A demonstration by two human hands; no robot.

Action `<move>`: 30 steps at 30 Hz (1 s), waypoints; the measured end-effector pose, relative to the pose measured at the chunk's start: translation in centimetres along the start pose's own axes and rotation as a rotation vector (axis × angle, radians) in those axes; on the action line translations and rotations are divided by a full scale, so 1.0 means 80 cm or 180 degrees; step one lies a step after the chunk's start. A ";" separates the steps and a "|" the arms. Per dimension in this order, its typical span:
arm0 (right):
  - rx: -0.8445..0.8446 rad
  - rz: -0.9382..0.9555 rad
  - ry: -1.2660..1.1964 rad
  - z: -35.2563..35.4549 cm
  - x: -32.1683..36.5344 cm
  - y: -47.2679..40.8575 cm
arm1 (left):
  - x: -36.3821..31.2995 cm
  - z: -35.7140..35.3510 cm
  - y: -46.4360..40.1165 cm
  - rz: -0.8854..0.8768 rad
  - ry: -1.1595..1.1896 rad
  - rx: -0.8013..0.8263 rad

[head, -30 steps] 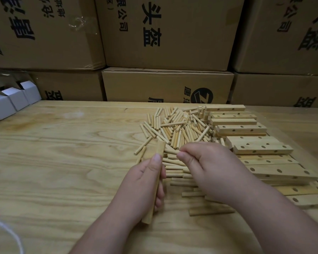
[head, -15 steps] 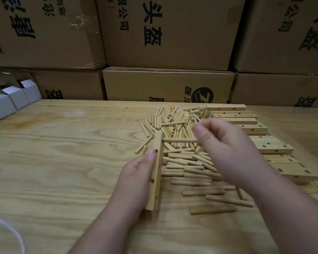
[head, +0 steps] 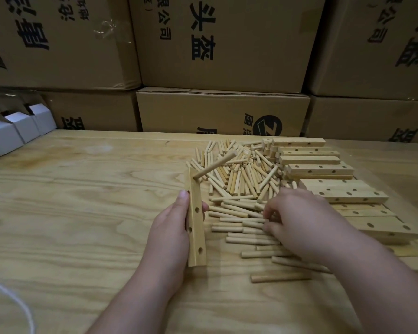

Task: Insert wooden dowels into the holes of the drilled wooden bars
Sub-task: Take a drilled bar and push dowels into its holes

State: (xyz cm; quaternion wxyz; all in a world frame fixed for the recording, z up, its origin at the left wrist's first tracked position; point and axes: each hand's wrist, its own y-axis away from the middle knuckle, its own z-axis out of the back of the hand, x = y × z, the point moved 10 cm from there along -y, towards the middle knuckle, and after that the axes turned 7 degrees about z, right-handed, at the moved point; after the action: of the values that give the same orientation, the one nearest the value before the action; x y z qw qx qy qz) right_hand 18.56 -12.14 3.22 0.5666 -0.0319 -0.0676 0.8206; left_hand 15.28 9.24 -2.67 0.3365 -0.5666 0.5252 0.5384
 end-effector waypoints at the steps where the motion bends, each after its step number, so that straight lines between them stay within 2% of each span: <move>1: -0.0010 0.0001 0.0013 0.000 0.001 0.000 | -0.001 -0.001 0.000 -0.0007 0.0010 0.0002; 8: -0.0219 0.0002 0.0024 0.006 0.006 0.001 | -0.007 -0.008 0.005 -0.0070 -0.0010 0.0055; 16: 0.0028 0.0091 -0.0138 -0.007 0.008 0.001 | -0.007 -0.008 0.005 -0.0118 -0.0106 0.0063; 30: -0.0162 0.0079 -0.0409 -0.003 0.011 0.001 | -0.008 -0.008 0.003 -0.0161 -0.0030 0.0118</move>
State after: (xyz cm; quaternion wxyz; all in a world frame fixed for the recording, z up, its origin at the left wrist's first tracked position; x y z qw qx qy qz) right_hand 18.20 -11.30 2.99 0.5500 0.0056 -0.1243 0.8259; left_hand 15.27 8.74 -1.91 0.3629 -0.5708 0.5191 0.5225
